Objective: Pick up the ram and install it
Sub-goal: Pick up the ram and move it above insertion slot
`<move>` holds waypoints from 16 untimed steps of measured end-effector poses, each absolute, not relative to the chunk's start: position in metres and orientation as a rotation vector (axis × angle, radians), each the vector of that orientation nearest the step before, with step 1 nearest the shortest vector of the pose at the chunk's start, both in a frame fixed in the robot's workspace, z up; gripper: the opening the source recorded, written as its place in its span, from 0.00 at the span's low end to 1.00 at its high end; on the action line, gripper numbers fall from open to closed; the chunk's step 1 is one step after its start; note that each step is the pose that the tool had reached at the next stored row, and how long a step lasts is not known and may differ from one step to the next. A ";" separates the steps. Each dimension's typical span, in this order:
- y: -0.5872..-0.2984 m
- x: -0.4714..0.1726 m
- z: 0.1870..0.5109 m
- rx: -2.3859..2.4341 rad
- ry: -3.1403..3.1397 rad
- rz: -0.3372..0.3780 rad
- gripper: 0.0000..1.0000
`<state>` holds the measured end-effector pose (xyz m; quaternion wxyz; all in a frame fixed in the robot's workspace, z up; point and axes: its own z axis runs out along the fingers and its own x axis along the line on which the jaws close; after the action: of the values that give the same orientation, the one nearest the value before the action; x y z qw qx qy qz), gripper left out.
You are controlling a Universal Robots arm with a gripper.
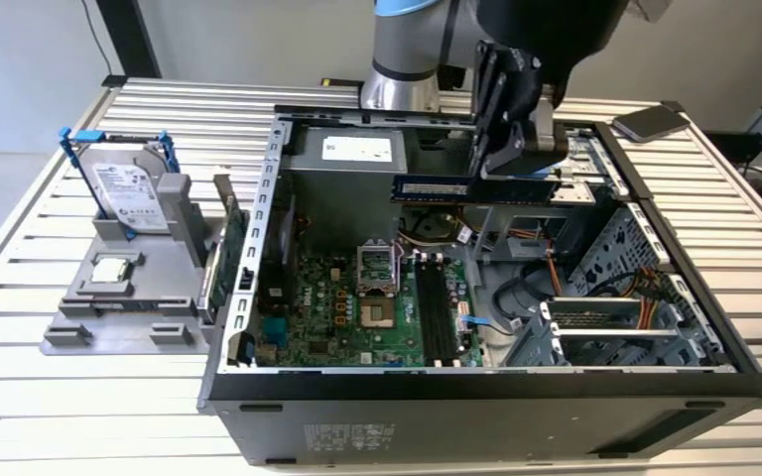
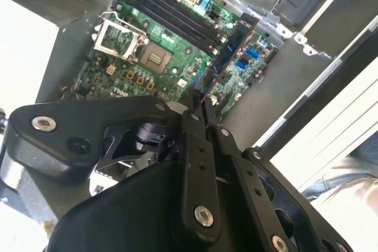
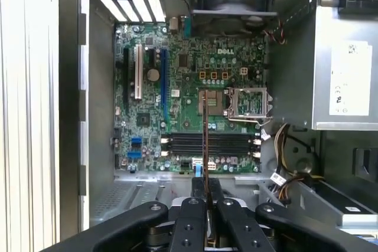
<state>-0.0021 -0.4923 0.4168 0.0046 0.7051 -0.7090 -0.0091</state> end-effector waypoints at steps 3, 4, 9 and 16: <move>-0.492 0.006 0.417 2.209 -2.221 -0.029 0.00; -0.492 0.008 0.417 2.209 -2.221 -0.029 0.00; -0.492 0.020 0.417 2.208 -2.221 -0.029 0.00; -0.492 0.027 0.417 2.207 -2.222 -0.029 0.00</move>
<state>0.0270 -0.4919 0.4165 0.0047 0.7046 -0.7095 -0.0093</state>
